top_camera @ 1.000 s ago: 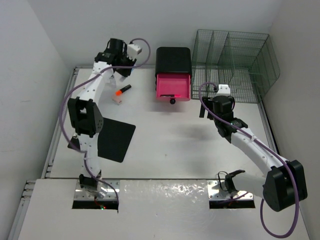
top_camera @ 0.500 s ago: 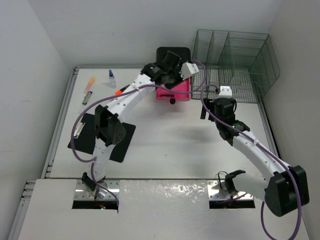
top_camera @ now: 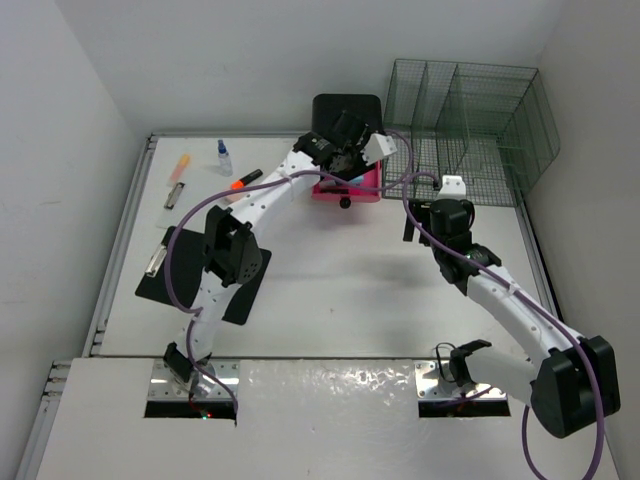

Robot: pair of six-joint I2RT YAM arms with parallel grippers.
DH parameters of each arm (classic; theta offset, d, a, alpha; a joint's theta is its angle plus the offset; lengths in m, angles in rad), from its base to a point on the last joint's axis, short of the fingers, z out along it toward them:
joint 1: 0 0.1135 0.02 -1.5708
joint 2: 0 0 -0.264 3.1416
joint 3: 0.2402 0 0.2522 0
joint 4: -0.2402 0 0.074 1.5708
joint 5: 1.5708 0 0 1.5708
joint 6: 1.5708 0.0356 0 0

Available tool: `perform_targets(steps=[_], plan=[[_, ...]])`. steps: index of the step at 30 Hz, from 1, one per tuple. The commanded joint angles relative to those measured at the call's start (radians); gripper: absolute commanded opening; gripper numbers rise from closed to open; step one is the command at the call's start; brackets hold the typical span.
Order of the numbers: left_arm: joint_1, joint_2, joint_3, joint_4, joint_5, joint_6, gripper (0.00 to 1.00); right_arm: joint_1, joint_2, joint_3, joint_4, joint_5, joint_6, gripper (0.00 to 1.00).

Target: Organize the desk

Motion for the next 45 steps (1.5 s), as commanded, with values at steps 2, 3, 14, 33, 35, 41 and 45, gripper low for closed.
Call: perform_targets(steps=[2, 3, 14, 33, 35, 41, 45], plan=[[-0.005, -0.009, 0.067, 0.058, -0.028, 0.011, 0.43, -0.004, -0.024, -0.002, 0.013, 0.017, -0.011, 0.88], [-0.005, -0.012, 0.065, 0.058, -0.030, 0.008, 0.43, -0.004, -0.026, 0.000, 0.010, 0.017, -0.013, 0.88], [0.044, -0.141, 0.078, 0.019, -0.019, -0.041, 0.46, -0.002, -0.024, -0.005, 0.016, 0.017, -0.013, 0.88], [0.494, -0.125, -0.200, 0.082, 0.239, -0.165, 0.64, -0.004, -0.057, -0.028, 0.027, 0.035, -0.026, 0.88], [0.509, -0.086, -0.206, 0.096, 0.263, -0.180, 0.64, -0.002, -0.055, -0.023, 0.020, 0.037, -0.029, 0.88], [0.521, -0.028, -0.266, 0.183, 0.256, -0.177, 0.59, -0.004, -0.063, -0.031, 0.022, 0.043, -0.031, 0.88], [0.523, 0.075, -0.189, 0.185, 0.222, -0.209, 0.54, -0.004, -0.064, -0.026, 0.019, 0.040, -0.029, 0.88]])
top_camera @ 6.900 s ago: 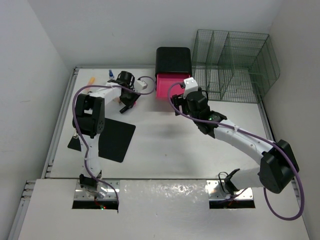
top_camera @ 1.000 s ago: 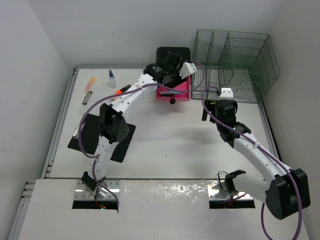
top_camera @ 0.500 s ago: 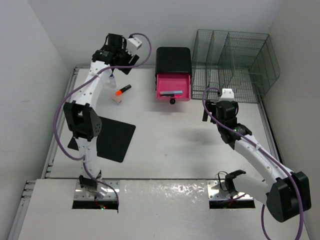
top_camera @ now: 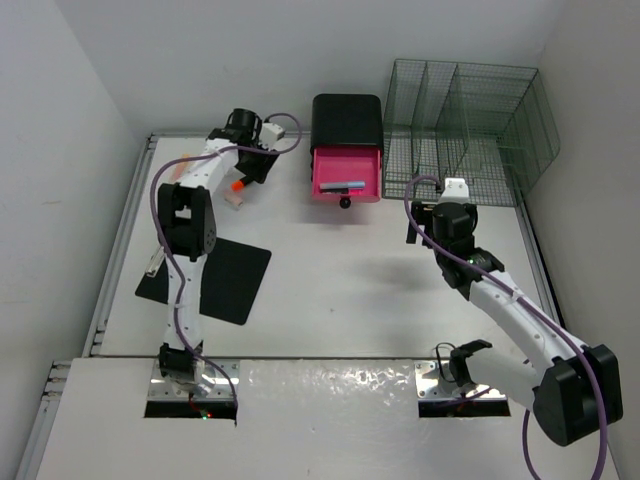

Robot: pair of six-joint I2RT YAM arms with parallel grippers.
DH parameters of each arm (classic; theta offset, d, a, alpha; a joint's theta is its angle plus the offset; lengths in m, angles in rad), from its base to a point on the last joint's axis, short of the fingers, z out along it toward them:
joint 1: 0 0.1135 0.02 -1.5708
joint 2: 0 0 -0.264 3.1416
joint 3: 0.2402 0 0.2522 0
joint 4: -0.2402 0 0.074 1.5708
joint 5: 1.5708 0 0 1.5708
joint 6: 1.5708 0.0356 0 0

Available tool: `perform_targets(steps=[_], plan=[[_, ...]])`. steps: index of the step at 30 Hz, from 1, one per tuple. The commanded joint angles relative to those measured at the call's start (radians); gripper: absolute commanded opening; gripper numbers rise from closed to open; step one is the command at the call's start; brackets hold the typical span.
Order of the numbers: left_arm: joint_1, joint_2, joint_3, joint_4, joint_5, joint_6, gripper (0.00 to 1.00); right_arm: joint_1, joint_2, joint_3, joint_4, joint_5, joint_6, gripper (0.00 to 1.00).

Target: Organize the desk

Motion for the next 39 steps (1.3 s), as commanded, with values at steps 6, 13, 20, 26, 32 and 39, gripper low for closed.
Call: perform_targets(steps=[6, 13, 20, 26, 32, 39], plan=[[0.021, 0.119, 0.117, 0.125, -0.069, -0.072, 0.58, -0.004, -0.028, -0.005, 0.024, 0.027, -0.009, 0.88], [0.030, 0.136, 0.107, 0.165, -0.094, -0.065, 0.59, -0.002, -0.026, -0.010, 0.024, 0.024, -0.007, 0.88], [0.050, 0.188, 0.091, 0.098, -0.065, -0.085, 0.53, -0.004, -0.027, -0.002, 0.019, 0.027, -0.013, 0.88], [0.066, 0.188, 0.096, 0.040, 0.026, -0.108, 0.46, -0.002, -0.026, 0.007, 0.018, 0.030, -0.018, 0.88], [0.066, 0.167, 0.074, 0.019, 0.090, -0.115, 0.00, -0.004, -0.045, 0.006, 0.012, 0.033, -0.017, 0.88], [0.061, 0.088, 0.054, 0.032, 0.153, -0.129, 0.00, -0.004, -0.054, -0.002, 0.018, 0.033, -0.017, 0.88]])
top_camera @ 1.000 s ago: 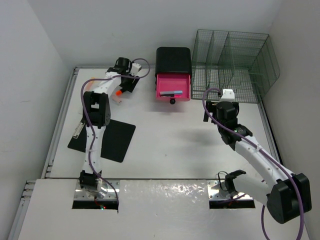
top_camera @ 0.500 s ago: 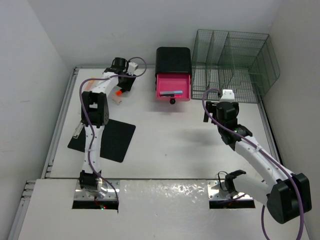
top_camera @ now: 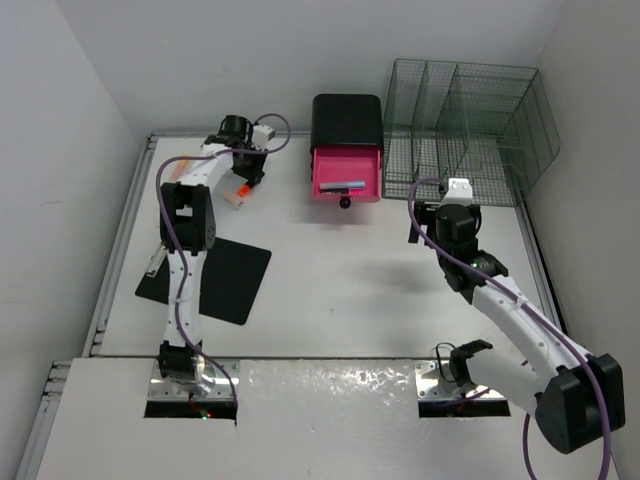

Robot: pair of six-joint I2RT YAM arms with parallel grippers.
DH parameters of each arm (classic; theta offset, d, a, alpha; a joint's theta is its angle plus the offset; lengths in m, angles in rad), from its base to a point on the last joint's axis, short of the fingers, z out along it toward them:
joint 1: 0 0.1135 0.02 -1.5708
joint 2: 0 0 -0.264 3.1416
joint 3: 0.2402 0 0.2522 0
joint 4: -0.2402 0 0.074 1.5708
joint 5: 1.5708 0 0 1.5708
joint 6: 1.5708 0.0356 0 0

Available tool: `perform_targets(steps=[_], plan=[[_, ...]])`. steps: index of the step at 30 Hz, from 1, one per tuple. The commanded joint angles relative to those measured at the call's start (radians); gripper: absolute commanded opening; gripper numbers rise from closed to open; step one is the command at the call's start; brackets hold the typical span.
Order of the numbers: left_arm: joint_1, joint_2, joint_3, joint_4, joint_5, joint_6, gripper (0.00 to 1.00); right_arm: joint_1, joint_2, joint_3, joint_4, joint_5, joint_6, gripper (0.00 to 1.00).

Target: Organize the desk

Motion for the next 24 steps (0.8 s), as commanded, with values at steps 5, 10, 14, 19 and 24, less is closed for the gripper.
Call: perform_targets(steps=[5, 10, 14, 19, 24], plan=[[-0.012, -0.213, -0.037, -0.060, 0.112, -0.032, 0.00, -0.002, -0.019, 0.007, 0.015, 0.018, -0.009, 0.88], [-0.033, -0.344, -0.045, -0.058, 0.134, -0.037, 0.00, -0.002, -0.020, 0.004, 0.017, 0.003, -0.002, 0.88], [-0.111, -0.422, -0.022, -0.109, 0.118, -0.005, 0.00, -0.002, -0.020, 0.005, 0.017, 0.000, -0.001, 0.88], [-0.308, -0.482, -0.025, -0.153, 0.095, 0.064, 0.00, -0.002, -0.025, 0.004, 0.015, 0.000, -0.001, 0.88], [-0.485, -0.403, 0.058, -0.170, -0.067, 0.170, 0.00, -0.004, -0.029, 0.004, 0.012, -0.006, 0.002, 0.88]])
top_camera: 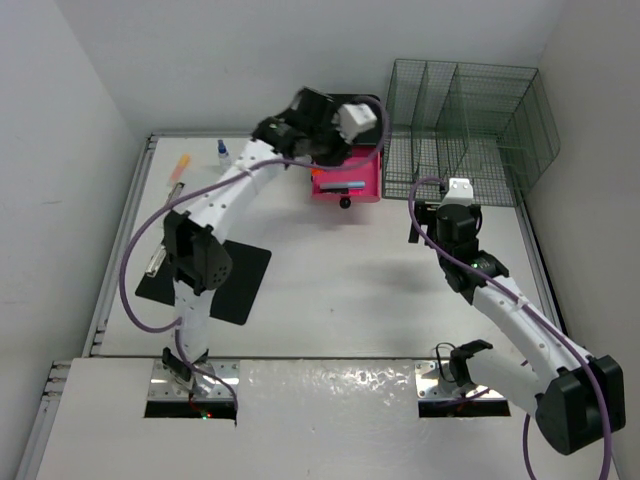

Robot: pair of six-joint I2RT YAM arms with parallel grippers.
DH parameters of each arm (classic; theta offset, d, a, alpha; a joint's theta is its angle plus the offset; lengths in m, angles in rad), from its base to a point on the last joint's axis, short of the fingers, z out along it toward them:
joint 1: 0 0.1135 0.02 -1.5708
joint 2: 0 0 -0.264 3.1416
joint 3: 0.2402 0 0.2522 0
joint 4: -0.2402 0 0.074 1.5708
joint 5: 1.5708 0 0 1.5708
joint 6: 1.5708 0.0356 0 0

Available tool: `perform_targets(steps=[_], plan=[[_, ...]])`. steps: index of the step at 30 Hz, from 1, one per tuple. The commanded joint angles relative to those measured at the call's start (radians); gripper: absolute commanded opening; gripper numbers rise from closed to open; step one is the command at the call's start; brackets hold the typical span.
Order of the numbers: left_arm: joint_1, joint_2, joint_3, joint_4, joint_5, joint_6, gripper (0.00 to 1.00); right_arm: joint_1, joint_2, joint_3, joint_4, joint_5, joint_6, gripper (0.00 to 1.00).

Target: Organize the desk

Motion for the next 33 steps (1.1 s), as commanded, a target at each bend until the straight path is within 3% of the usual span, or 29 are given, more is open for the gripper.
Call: perform_targets(steps=[1, 5, 14, 17, 18, 22, 25, 27, 33], plan=[[-0.088, 0.071, 0.054, -0.021, -0.141, 0.099, 0.00, -0.002, -0.027, 0.004, 0.012, -0.006, 0.000, 0.88], [-0.154, 0.152, 0.132, 0.023, -0.262, 0.142, 0.00, -0.004, -0.042, -0.002, 0.005, 0.006, -0.001, 0.88], [-0.157, 0.239, 0.169, 0.166, -0.388, 0.167, 0.02, -0.002, -0.061, -0.007, 0.000, 0.019, -0.012, 0.88], [-0.157, 0.245, 0.164, 0.169, -0.382, 0.152, 0.16, -0.004, -0.061, -0.002, -0.005, 0.022, -0.014, 0.88], [-0.157, 0.245, 0.161, 0.171, -0.397, 0.150, 0.29, -0.002, -0.064, -0.002, -0.006, 0.022, -0.015, 0.88], [-0.159, 0.234, 0.149, 0.178, -0.441, 0.133, 0.56, -0.002, -0.064, -0.005, -0.003, 0.022, -0.014, 0.88], [-0.159, 0.197, 0.150, 0.159, -0.434, 0.121, 0.57, -0.004, -0.061, -0.005, 0.000, 0.022, -0.015, 0.88], [-0.159, 0.159, 0.161, 0.142, -0.416, 0.116, 0.64, -0.004, -0.056, -0.004, 0.003, 0.022, -0.014, 0.88], [-0.140, 0.018, 0.182, 0.059, -0.415, 0.069, 0.65, -0.002, -0.057, 0.001, -0.004, 0.013, -0.009, 0.88]])
